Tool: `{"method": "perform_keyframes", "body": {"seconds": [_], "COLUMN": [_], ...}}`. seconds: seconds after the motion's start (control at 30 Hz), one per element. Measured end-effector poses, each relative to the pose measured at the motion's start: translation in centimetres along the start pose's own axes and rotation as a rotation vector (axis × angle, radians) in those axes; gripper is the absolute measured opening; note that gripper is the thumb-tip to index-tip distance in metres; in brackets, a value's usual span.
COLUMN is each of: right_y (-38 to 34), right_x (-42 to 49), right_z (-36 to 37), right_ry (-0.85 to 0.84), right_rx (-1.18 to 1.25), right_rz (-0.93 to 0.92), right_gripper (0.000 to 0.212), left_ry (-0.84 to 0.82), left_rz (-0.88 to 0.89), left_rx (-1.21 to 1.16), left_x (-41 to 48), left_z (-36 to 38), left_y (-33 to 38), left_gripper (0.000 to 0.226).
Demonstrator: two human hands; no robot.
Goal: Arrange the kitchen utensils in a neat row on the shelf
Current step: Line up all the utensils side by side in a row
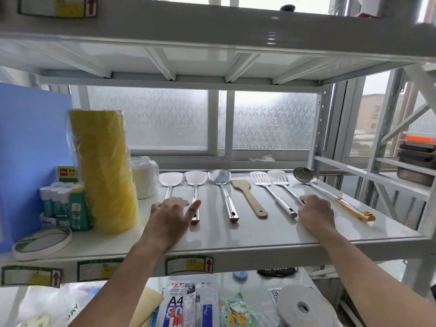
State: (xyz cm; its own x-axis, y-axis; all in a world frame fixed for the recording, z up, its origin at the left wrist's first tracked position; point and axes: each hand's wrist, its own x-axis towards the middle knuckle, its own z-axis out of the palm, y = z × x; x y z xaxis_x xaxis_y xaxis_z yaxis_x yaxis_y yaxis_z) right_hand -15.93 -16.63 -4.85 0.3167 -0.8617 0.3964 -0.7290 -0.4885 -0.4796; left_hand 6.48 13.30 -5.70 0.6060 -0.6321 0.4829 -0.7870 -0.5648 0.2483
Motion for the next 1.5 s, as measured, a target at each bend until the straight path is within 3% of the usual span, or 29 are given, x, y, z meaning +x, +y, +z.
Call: {"method": "perform_keyframes", "body": {"seconds": [0.53, 0.7, 0.9, 1.13, 1.23, 1.33, 1.43, 1.5], "right_y": [-0.1, -0.3, -0.1, 2.2, 3.7, 4.6, 5.6, 6.5], "right_x": [-0.3, -0.5, 0.6, 1.7, 1.5, 1.4, 1.7, 2.1], "right_z": [-0.3, -0.6, -1.3, -3.8, -4.1, -4.0, -4.2, -4.4], "right_ry": [-0.018, -0.028, -0.075, -0.195, -0.108, 0.031, 0.167, 0.2], "right_rx": [0.024, 0.042, 0.224, 0.256, 0.218, 0.112, -0.141, -0.263], "right_rz": [0.005, 0.023, 0.079, 0.019, -0.146, -0.347, -0.367, -0.284], "right_gripper": [0.044, 0.019, 0.025, 0.039, 0.032, 0.037, 0.041, 0.036], "left_ry": [0.009, 0.016, 0.03, 0.036, 0.052, 0.081, 0.082, 0.076], "left_rz": [-0.004, -0.012, -0.015, -0.034, -0.025, -0.035, -0.033, -0.022], "left_rx": [-0.015, -0.002, 0.003, 0.006, 0.006, -0.005, -0.003, 0.0], "left_x": [0.0, 0.1, -0.1, -0.1, 0.0, -0.1, -0.2, -0.2], "left_z": [-0.1, 0.0, -0.3, -0.2, -0.2, -0.1, -0.2, -0.3], "left_y": [0.2, 0.1, 0.3, 0.2, 0.1, 0.3, 0.2, 0.3], "left_gripper": [0.069, 0.07, 0.069, 0.079, 0.086, 0.075, 0.078, 0.078]}}
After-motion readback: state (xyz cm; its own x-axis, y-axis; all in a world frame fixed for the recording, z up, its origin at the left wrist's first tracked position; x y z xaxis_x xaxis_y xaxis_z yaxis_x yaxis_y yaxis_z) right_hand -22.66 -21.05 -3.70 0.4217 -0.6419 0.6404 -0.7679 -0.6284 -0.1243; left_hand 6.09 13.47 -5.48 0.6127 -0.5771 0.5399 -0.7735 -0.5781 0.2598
